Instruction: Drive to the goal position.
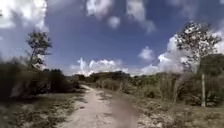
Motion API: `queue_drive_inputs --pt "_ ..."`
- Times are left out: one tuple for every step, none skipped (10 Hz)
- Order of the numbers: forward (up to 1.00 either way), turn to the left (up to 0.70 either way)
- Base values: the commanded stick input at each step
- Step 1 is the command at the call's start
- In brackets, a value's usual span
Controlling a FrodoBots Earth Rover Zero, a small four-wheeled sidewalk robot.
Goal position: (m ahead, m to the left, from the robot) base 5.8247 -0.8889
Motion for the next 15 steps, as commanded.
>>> queue_drive_inputs --pt "0.70 0.19" --pt "0.70 0.00" --pt "0.70 0.00" --pt "0.70 0.00" --pt "0.70 0.00" --pt "0.70 0.00" --pt "0.70 0.00" --pt "0.70 0.00" --pt "0.70 0.00" --pt "0.70 0.00" --pt "0.70 0.00" --pt "0.70 0.00" --pt "0.70 0.00" --pt "0.70 0.00" --pt "0.70 0.00"
